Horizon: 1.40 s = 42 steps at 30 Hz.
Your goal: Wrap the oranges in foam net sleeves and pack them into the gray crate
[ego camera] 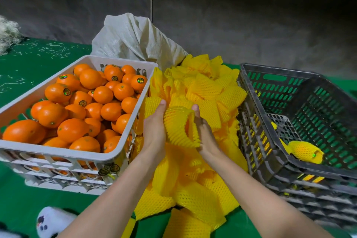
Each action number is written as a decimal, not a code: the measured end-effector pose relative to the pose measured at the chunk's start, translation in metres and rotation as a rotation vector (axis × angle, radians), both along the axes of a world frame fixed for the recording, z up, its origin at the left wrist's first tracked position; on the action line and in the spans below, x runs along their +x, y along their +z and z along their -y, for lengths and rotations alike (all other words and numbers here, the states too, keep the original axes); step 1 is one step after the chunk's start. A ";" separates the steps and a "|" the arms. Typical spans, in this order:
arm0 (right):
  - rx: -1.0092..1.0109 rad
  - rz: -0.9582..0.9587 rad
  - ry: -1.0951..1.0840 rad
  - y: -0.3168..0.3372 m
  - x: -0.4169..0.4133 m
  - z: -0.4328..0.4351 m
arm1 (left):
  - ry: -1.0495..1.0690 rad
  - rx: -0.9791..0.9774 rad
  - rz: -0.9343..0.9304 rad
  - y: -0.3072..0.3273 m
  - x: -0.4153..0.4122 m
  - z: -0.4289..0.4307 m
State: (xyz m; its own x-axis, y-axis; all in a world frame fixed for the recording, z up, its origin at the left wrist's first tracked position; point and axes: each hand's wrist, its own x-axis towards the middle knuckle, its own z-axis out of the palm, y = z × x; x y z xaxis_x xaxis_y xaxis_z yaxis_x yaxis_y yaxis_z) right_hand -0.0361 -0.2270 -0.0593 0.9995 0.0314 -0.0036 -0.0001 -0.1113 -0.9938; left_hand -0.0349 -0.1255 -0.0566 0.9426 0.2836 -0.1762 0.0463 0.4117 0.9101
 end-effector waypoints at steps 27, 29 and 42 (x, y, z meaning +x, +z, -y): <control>0.198 0.087 -0.072 0.007 -0.010 0.011 | -0.563 -0.091 -0.192 0.004 -0.008 -0.015; 0.136 0.134 -0.093 0.009 -0.013 0.011 | -0.645 -0.229 -0.222 0.008 -0.012 -0.014; -0.021 0.298 -0.047 0.005 -0.006 0.019 | -0.726 -0.136 -0.165 0.003 -0.010 -0.015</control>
State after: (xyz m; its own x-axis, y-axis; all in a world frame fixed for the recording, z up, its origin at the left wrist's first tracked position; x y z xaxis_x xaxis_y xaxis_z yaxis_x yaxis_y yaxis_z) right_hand -0.0421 -0.2464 -0.0545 0.9569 -0.0118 0.2902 0.2858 -0.1390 -0.9481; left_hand -0.0445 -0.1100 -0.0539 0.8429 -0.4324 -0.3201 0.4796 0.3344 0.8112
